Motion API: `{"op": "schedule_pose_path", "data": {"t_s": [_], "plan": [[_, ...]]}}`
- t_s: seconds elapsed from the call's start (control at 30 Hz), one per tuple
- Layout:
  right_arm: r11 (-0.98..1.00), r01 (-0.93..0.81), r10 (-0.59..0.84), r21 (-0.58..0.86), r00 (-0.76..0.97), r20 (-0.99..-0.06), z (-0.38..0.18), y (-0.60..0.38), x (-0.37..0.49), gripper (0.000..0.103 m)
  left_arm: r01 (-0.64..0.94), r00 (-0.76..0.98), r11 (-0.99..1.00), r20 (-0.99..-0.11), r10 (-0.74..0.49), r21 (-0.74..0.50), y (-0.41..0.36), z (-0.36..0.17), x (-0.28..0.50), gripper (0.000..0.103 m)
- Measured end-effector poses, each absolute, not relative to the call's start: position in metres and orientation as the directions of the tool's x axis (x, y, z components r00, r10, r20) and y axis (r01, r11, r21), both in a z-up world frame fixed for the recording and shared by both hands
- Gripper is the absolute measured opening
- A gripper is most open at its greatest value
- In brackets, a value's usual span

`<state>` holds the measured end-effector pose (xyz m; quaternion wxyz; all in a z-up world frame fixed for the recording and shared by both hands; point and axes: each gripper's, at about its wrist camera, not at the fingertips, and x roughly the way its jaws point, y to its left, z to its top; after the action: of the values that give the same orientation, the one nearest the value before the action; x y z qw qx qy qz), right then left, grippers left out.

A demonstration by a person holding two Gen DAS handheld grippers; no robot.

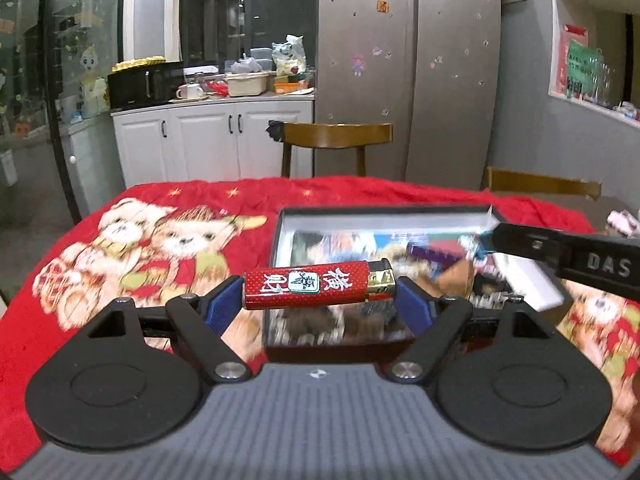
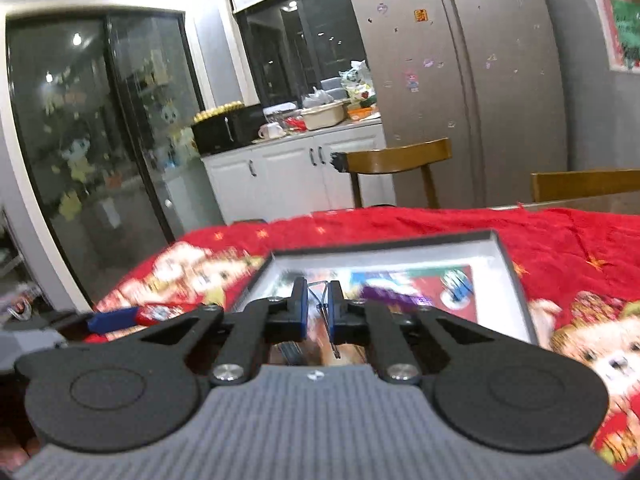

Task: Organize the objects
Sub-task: 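Lift the red packet and teal clip and carry both over the box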

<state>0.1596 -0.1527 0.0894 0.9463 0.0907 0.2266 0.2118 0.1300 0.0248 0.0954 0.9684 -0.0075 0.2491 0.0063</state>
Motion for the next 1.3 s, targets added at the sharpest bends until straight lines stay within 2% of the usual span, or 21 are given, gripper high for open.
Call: {"op": "schedule_pose_path", "data": {"t_s": [0.23, 0.47, 0.57, 0.7, 0.97, 1.3], "plan": [[0.871, -0.330, 0.460, 0.364, 0.808, -0.367, 0.106, -0.144, 0.234, 0.011, 0.011, 0.884, 0.998, -0.466, -0.036, -0.058, 0.025, 0.130, 0.189, 0.085], [0.878, -0.216, 0.397, 0.428, 0.828, -0.396, 0.073, -0.155, 0.314, 0.011, 0.036, 0.849, 0.994, -0.521, -0.084, -0.101, 0.028, 0.110, 0.274, 0.085], [0.909, -0.155, 0.339, 0.387, 0.816, -0.468, 0.054, -0.157, 0.332, 0.011, 0.038, 0.846, 0.998, -0.530, -0.056, -0.045, 0.028, 0.091, 0.293, 0.085], [0.938, -0.124, 0.286, 0.323, 0.801, -0.525, 0.038, -0.155, 0.342, 0.011, 0.005, 0.819, 0.997, -0.572, -0.046, -0.072, 0.036, 0.068, 0.306, 0.085], [0.979, -0.110, 0.189, 0.174, 0.813, -0.550, 0.026, -0.137, 0.333, 0.012, -0.045, 0.777, 0.994, -0.628, -0.030, -0.102, 0.047, 0.043, 0.320, 0.085], [0.983, -0.104, 0.172, 0.151, 0.800, -0.574, 0.020, -0.136, 0.331, 0.012, -0.032, 0.769, 0.998, -0.639, -0.004, -0.045, 0.041, 0.032, 0.324, 0.085]]}}
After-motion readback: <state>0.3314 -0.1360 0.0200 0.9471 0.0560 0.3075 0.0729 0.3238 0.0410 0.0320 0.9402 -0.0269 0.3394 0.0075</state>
